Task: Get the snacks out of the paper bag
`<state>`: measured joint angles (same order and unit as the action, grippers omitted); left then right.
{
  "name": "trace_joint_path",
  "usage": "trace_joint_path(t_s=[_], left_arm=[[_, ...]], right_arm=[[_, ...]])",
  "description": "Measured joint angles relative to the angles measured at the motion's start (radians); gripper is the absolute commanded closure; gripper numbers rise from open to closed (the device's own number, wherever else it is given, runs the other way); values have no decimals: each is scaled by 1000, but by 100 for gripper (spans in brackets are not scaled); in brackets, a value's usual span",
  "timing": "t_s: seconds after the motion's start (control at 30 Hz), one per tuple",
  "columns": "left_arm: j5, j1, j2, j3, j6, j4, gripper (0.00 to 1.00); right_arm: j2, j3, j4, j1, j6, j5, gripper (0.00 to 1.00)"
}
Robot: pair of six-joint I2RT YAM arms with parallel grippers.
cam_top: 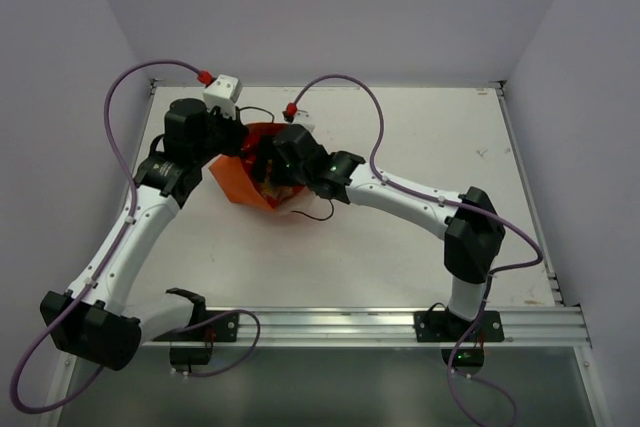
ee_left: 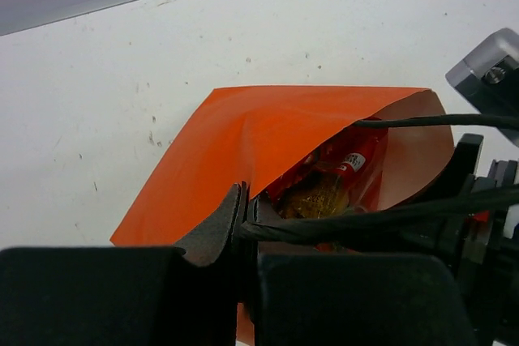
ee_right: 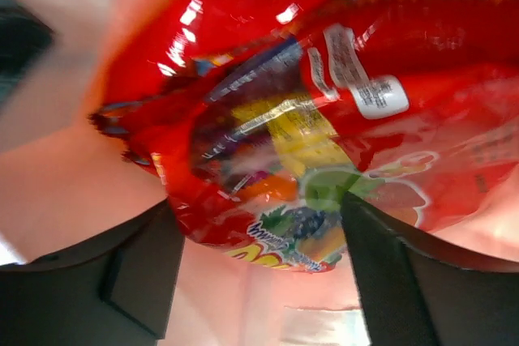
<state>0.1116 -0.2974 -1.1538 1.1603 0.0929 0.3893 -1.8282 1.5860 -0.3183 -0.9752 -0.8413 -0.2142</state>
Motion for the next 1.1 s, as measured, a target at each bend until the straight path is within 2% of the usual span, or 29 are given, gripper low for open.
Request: trace_joint_path(t_s=[0.03,0.07,0.13,0.17,0.2,0.37,0.7,1.1], left_arm=[[-3,0,-4,4,2,2,100],[-6,0,-8,8,2,3,100],[-9,0,-13,14,3,8,100],[-10,0,-14,16,4,11,100],[-13,0,-14,18,4,16,100],[-38,-2,-16,27,5,31,100],[-68,-6,-16,28,17,35,100],[-114,-6,-26,28,26,30,100]], right_arm=[[-10,0,0,0,-7,1,35],[-16,0,3,0,-13,3,50],[-17,0,12,-1,-18,12,72],[-17,0,21,-1,-23,21,92],[-16,-1,30,-1,-18,27,100],[4,-51,87,6,9,49,100],[155,-185,174,21,201,89,100],[248,-233,255,48,383,206,100]])
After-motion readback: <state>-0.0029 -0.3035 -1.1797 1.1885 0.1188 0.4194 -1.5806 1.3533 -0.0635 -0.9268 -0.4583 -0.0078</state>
